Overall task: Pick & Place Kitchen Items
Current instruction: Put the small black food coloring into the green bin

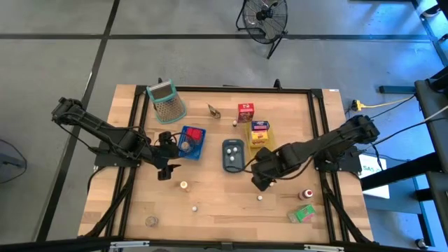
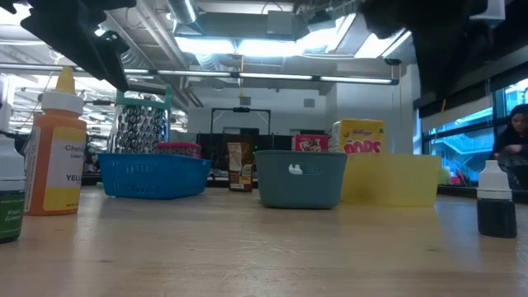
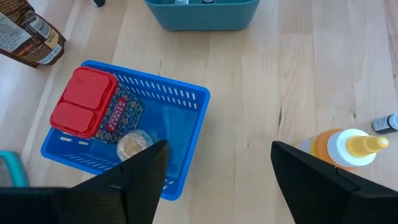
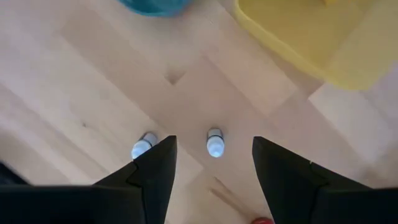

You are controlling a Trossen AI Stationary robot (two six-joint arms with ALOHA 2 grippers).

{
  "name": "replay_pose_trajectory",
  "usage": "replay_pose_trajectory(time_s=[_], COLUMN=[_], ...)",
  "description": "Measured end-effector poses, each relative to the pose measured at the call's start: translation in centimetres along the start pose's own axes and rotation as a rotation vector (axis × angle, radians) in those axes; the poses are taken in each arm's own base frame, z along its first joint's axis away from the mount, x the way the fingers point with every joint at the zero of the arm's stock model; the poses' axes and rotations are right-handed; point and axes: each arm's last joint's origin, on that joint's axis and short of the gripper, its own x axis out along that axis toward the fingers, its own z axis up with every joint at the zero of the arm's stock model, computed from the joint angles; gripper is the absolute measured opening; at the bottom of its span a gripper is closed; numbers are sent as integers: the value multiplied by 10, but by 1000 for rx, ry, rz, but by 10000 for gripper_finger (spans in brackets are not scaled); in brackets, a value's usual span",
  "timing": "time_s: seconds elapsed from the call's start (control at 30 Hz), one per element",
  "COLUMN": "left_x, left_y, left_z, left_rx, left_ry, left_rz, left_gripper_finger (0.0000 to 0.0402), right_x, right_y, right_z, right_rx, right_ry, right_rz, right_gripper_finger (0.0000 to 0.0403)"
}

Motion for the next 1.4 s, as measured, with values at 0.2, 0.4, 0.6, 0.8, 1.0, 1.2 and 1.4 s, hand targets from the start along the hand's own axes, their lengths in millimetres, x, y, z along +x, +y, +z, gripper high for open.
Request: replay_pose_trajectory(time_s=[0.2, 0.4, 0.6, 0.8, 1.0, 1.2, 1.4], left_x=[0, 0, 0, 0, 0, 0, 0], left_y=[0, 0, 0, 1, 0, 1, 1], left_z=[0, 0, 0, 0, 0, 0, 1], left_rx=[17, 74, 136, 167, 165, 156, 153], left_ry=[0, -1, -1, -9, -9, -11, -18], left_rz=[0, 0, 0, 21, 21, 28, 35], left_gripper_finger=[279, 279, 279, 279, 279, 279, 279], right_x=[28, 41, 42, 42, 50, 64, 66], right_y=[8, 10, 14, 17, 14, 4, 8], right_z=[0, -4, -10, -15, -18, -22, -21], right_rx=[84, 73, 76, 89, 73, 22, 2], right_ry=[112, 170, 168, 163, 167, 171, 158], right_rz=[-94, -154, -157, -149, -160, -209, -158], right_gripper_finger=[212, 212, 212, 212, 212, 212, 212])
